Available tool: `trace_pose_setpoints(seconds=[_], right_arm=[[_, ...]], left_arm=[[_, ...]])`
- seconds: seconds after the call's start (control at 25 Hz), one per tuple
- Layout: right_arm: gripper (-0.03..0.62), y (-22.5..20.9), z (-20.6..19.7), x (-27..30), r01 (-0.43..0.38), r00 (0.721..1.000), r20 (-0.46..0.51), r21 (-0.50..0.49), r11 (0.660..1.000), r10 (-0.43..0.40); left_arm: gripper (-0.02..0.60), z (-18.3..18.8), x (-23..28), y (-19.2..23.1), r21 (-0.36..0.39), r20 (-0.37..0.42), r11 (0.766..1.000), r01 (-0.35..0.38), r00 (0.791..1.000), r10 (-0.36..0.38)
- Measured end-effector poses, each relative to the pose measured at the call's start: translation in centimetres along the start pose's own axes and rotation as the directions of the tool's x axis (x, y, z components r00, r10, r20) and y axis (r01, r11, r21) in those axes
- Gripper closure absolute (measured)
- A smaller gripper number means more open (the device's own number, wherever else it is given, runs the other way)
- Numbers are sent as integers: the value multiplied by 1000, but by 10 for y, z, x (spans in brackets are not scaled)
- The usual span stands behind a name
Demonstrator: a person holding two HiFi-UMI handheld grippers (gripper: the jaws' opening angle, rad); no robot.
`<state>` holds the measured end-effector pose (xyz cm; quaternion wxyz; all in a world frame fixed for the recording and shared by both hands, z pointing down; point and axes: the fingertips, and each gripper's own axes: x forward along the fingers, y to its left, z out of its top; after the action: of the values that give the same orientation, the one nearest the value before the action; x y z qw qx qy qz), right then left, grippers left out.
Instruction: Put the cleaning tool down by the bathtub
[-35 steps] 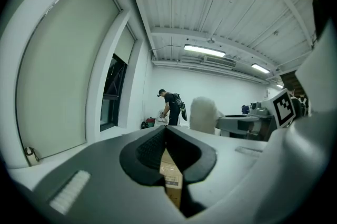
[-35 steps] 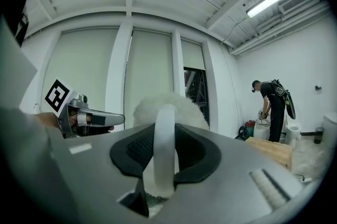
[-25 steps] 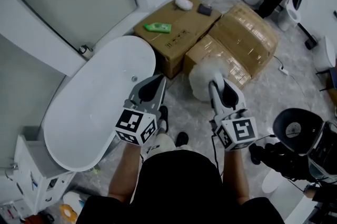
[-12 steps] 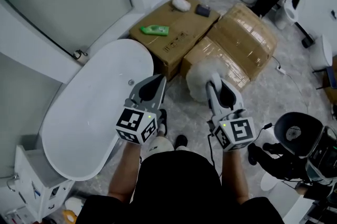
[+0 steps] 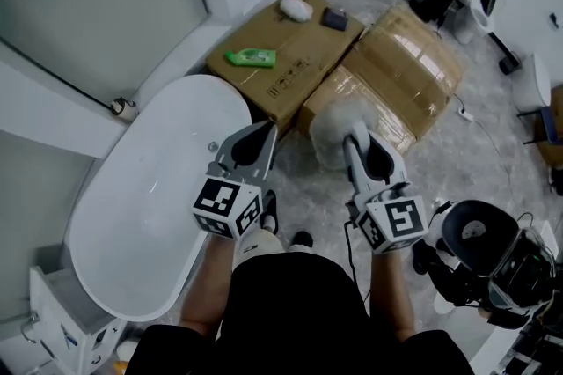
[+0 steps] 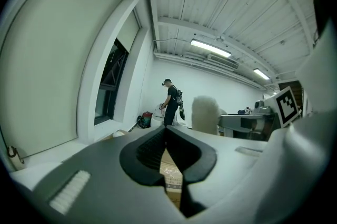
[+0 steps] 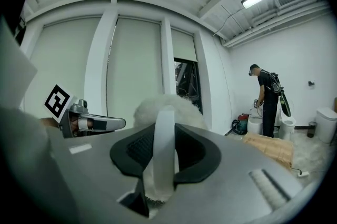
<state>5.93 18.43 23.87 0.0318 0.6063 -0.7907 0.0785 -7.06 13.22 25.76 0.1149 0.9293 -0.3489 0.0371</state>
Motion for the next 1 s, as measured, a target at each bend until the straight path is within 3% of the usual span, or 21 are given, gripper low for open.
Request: trace_pose_setpoints(seconds=[0.56,1.0], right_arm=[[494,-13,16,66,77,997,-7,-17,997,-77],[494,-2,19,109,119,993,11,-13,993,-119]], left_arm=[[584,22,61,48,-2,-2,994,109,994,-109],[584,28,65,97,13,-9,992,123,992,-123]])
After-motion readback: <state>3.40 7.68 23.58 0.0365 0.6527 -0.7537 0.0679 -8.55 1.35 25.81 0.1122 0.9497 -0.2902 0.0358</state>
